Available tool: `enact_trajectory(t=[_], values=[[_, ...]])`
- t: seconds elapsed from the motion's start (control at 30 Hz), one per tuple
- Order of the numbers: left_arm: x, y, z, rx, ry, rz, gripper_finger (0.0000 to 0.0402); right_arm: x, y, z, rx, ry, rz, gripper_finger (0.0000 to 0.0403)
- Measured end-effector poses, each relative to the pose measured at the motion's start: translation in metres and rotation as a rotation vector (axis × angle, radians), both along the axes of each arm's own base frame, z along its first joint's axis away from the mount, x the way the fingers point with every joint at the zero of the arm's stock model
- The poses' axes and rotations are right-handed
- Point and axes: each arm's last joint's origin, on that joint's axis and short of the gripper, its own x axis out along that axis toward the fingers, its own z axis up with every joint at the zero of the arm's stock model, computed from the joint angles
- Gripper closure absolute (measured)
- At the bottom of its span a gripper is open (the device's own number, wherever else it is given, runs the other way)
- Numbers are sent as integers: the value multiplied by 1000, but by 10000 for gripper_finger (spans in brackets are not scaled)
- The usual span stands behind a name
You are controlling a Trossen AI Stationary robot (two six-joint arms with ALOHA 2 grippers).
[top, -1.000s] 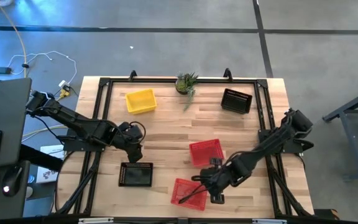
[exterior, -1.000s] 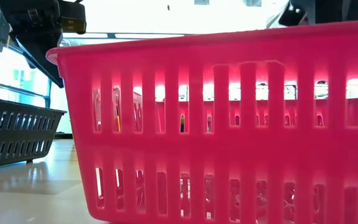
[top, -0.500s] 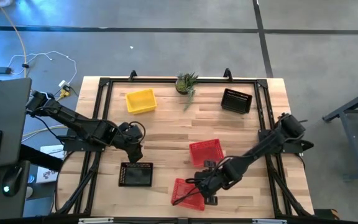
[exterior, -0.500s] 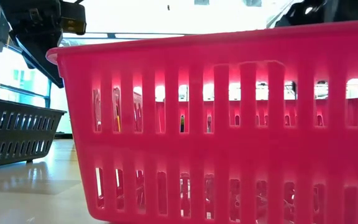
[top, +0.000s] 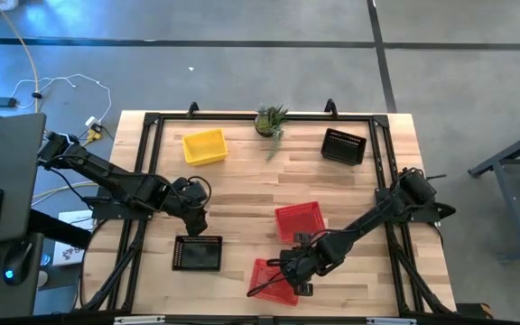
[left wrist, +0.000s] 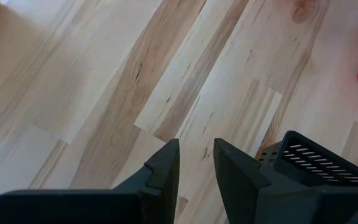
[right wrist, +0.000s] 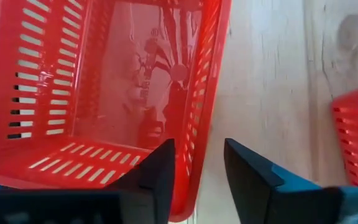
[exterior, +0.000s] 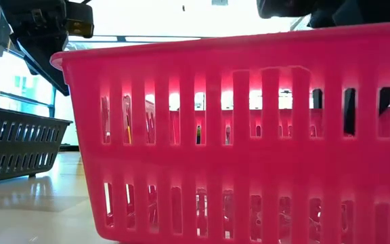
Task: Stack baskets by color
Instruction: Stack the bottom red bin on top of the top red bin on the table
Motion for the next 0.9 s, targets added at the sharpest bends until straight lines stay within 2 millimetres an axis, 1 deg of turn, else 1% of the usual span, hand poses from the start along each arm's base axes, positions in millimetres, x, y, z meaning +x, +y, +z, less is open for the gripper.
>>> enact_trajectory(t=[0.1, 0.23, 0.27, 0.4, 0.5, 0.67, 0.77, 0.9], values=[[0, 0, 0, 0, 0, 0, 316, 0, 0, -2, 8, 12, 13, 317], [0, 0, 0, 0, 0, 0, 316, 0, 0, -2, -8, 6, 62, 386], [0, 0, 0, 2, 0, 1, 316, 1, 0, -2, -14, 4, 77, 393], [0, 0, 0, 7, -2, 4, 316, 4, -6, -2, -27, -1, 86, 389], [0, 0, 0, 7, -2, 4, 316, 6, -10, -1, -53, -15, 107, 398], [0, 0, 0, 7, -2, 3, 316, 8, -16, 6, -72, -30, 140, 400], [0, 0, 0, 7, -3, 4, 316, 6, -20, 16, -77, -53, 166, 400], [0, 0, 0, 6, -5, 4, 316, 0, -27, 37, -82, -87, 185, 402]])
